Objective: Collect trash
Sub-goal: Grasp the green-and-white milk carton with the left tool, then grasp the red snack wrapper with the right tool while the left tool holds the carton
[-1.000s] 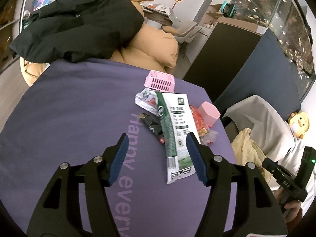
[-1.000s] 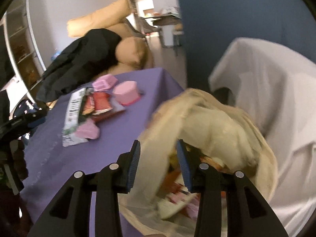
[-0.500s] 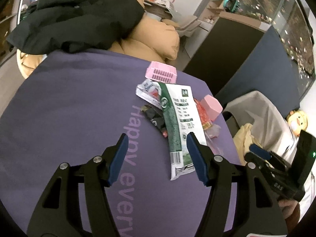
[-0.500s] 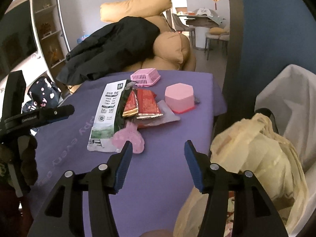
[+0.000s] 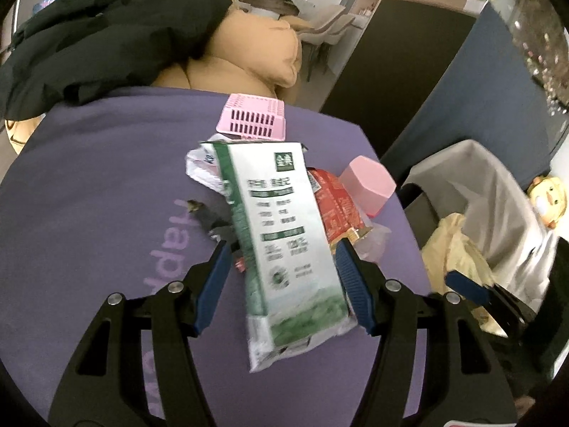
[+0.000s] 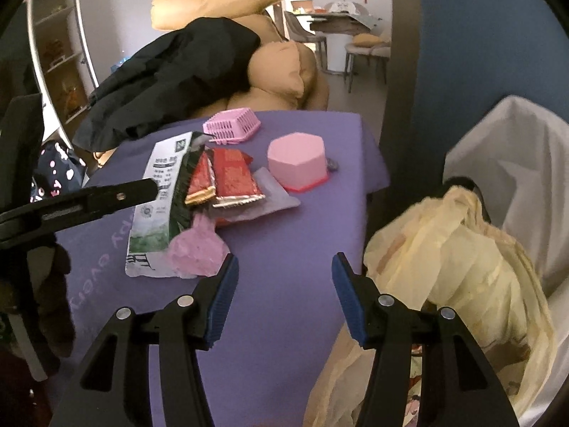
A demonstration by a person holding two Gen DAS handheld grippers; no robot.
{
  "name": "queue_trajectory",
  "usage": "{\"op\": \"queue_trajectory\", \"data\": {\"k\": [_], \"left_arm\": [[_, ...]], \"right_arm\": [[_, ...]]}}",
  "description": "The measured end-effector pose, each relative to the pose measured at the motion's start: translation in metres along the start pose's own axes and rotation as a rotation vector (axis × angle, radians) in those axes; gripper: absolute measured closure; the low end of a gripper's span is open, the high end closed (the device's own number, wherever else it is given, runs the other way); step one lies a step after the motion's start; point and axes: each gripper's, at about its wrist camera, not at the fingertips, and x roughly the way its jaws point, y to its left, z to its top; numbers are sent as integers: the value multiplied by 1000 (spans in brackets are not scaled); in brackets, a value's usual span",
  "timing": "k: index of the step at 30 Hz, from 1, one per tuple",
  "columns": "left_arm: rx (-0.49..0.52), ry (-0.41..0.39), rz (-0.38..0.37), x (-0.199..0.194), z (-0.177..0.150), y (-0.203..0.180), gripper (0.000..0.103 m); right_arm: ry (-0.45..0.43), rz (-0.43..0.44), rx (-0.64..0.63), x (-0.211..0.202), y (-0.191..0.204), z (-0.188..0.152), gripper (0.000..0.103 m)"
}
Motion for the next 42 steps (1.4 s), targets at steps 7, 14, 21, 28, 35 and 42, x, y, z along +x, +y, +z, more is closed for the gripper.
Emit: {"op": "queue_trajectory", "data": {"k": [7,14,21,28,35,42], "left_arm": [[20,46,46,20,-1,-6,45],[12,45,-45,0,-11,13,49],[-3,97,-31,-29,-29,48,49],[39,89,4,-46,-38,64,49],[40,68,-3,-54,-37,67,48],[39,71,-13,-56,-38,68,47]], "right_arm": [[-9,-12,35,-8,-11,-6,51],[-7,14,18,-8,-5,-4,51],[-18,35,-50,-2,18,8,51],[-15,95,-137,25,56,35,51],[-18,115,-166,62,72,71,51],[65,169,-74,94,57,77,51]]}}
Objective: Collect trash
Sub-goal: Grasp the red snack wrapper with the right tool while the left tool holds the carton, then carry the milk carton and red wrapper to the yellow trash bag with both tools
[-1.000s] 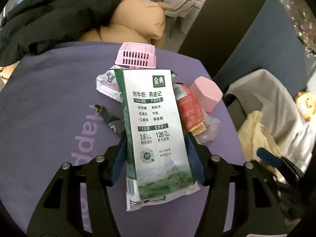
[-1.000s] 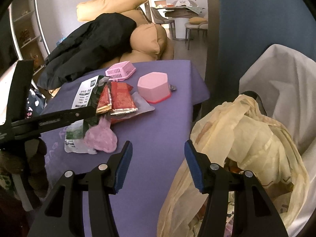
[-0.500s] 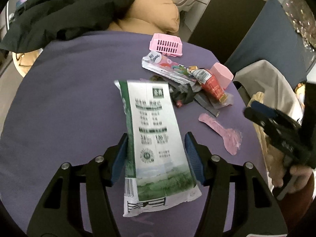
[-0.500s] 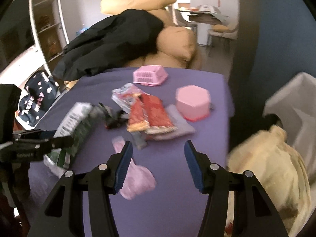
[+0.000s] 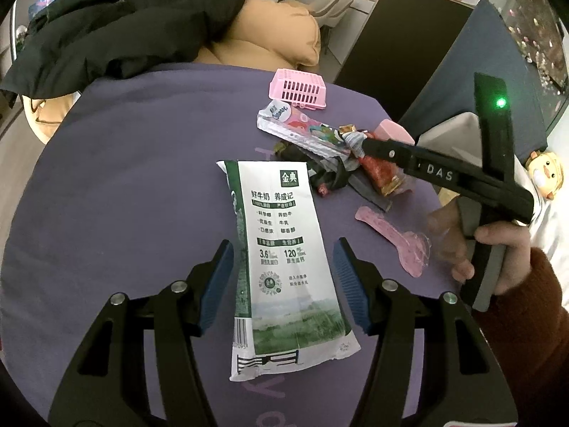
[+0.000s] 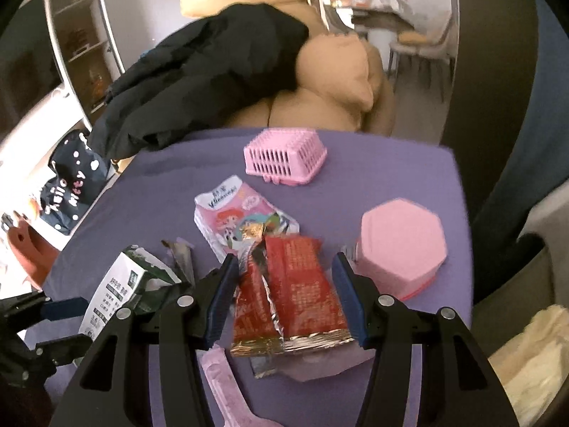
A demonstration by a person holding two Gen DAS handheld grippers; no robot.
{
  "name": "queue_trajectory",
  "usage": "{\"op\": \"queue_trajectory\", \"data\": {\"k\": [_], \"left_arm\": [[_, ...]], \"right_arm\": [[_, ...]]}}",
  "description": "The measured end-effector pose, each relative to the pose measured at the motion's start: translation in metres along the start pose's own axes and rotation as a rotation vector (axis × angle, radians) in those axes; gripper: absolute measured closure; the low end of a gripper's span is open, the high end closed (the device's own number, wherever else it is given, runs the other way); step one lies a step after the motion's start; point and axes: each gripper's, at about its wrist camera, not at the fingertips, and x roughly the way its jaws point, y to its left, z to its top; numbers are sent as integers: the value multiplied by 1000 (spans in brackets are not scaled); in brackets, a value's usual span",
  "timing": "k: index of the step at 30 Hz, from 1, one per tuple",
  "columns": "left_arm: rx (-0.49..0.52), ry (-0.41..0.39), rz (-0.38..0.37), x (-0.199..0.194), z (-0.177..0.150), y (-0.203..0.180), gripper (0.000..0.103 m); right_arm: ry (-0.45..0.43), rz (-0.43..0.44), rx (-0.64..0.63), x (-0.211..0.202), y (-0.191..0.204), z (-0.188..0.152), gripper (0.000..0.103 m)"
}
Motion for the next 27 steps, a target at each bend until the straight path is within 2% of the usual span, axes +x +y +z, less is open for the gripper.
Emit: {"op": "queue_trajectory", "data": {"k": [2,3,4,10,13,23,24,25,27], "left_arm": [[-6,0,0,0,0,2,47],[-8,0,1,0,0,2,47],[-12,0,1,1,0,2,47],[-29,2,11,5,-1,5,44],[-33,2,16,6,0,5,44],[-26,4,29,7,0,1,44],[-28,4,30,8,0,1,44],[-30,4,29,8,0,2,44],[-33,4,29,8,0,2,44]], "right_arm": [[-3,18,-26,-5,3,-6,56],[-2,12,-43,-7,5,-9,64],[1,4,-57,-11,6,-12,67],[-25,43,6,-39,-3,-30,79],[-43,44,43,-54,-8,-39,81],[14,35,27,-75,-7,-70,81],[13,40,18,-77,-6,-73,79],[8,42,2,-78,-5,-75,69],[-6,61,-32,-80,-1,-79,57]]}}
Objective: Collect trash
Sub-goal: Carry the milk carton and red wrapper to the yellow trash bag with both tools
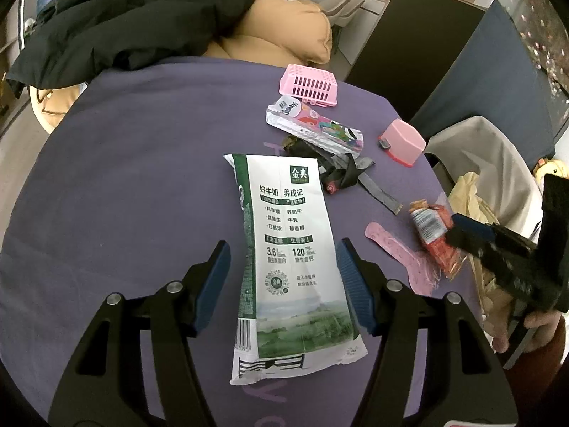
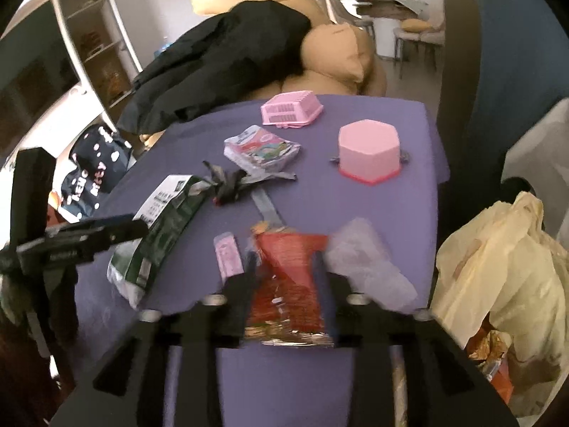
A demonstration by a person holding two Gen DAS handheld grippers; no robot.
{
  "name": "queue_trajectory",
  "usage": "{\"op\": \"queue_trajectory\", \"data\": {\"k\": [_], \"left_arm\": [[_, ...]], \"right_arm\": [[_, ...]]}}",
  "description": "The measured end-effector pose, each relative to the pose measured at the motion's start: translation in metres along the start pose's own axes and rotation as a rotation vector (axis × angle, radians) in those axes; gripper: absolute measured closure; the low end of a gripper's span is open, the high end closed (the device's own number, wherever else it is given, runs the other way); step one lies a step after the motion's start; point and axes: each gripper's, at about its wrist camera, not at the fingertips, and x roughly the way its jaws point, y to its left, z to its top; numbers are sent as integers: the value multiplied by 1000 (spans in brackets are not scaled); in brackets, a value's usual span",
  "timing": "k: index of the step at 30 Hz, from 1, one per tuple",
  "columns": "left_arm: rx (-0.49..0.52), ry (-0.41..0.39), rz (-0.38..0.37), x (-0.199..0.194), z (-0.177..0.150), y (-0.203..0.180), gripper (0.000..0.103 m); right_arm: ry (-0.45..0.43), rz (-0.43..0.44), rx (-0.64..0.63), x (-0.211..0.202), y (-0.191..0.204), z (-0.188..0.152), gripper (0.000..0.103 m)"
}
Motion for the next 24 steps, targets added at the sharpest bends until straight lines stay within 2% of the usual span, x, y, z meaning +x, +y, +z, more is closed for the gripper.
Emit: {"op": "queue_trajectory", "data": {"k": [5,11,12,13,18,21,24], "left_arm": [[-2,1,-1,0,0,1,44],[-4,0,-3,0,0,1,43],[-2,1,-3,0,0,1,43],[-1,1,-4,0,0,1,43],[-7,0,-10,0,0,3,43],[-12,-3,-12,0,-1,3,42],[-12,-4,-11,0,-1,3,42]], "right_arm": [[17,-44,-91,11,12,-4,56],[64,-62,-105,28,17,1,57],[62,-63,-106,27,18,2,64],[56,-48,-105,25,20,5,71],[-36,26,-60,0,24,19,80],[-92,30,-47,-18,23,28,81],[-113,3,-57,-27,22,31,81]]}}
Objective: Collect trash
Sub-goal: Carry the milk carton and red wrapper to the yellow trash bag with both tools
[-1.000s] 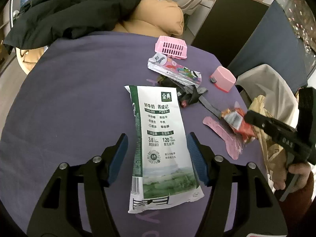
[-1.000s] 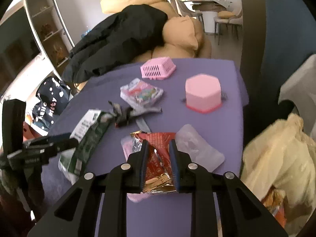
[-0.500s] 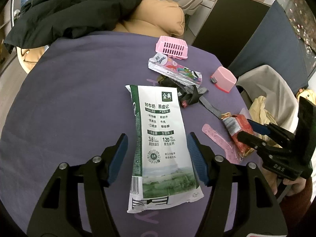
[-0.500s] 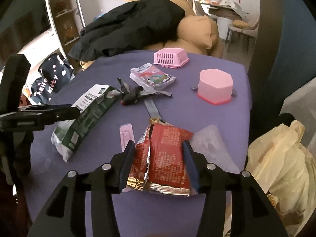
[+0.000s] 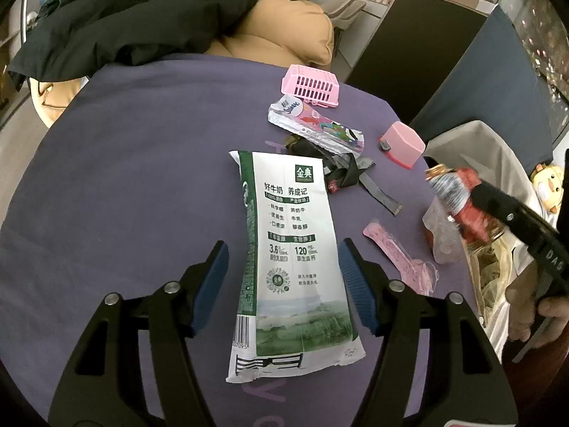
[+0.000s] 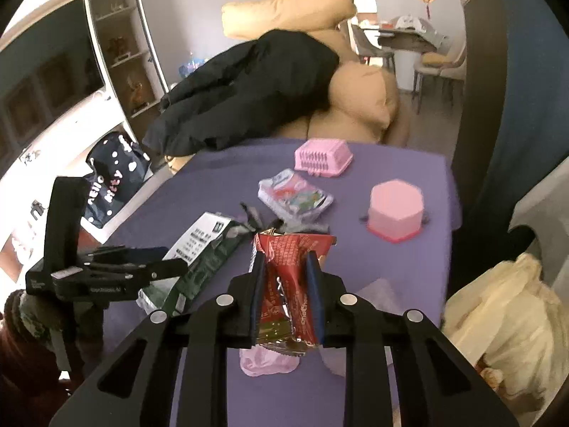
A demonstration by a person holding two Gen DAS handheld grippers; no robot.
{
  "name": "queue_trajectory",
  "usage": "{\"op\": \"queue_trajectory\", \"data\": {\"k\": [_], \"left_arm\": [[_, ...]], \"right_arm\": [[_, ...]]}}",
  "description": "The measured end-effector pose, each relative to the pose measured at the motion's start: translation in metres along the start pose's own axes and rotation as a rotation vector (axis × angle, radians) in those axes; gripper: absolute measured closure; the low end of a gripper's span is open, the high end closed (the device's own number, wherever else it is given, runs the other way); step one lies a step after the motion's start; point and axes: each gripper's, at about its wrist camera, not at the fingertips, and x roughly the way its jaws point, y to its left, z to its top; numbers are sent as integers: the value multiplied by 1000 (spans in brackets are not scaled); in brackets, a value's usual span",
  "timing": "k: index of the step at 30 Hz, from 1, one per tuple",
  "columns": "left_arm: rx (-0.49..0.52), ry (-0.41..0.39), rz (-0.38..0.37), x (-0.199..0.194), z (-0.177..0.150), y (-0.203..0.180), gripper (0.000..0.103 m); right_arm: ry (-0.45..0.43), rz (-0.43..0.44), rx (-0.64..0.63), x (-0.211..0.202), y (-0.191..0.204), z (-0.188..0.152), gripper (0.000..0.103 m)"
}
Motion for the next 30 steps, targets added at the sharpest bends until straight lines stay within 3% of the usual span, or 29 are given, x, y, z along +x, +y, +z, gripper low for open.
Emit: {"op": "queue_trajectory", "data": {"k": [13,19,28,30], "left_arm": [[100,7,87,17,25,-22,41],[156,20,87,21,28,-37,41],[111,62,124,50,44,-27,42],[83,68,100,53,44,-22,52]], "right_arm": [[22,-66,-21,-8,-6,-18,81],[23,-79,4,-10,-17,-26,81],[39,-69,15,-4,-17,-38,81],[40,-69,8,-4,-15,-39,81]]}}
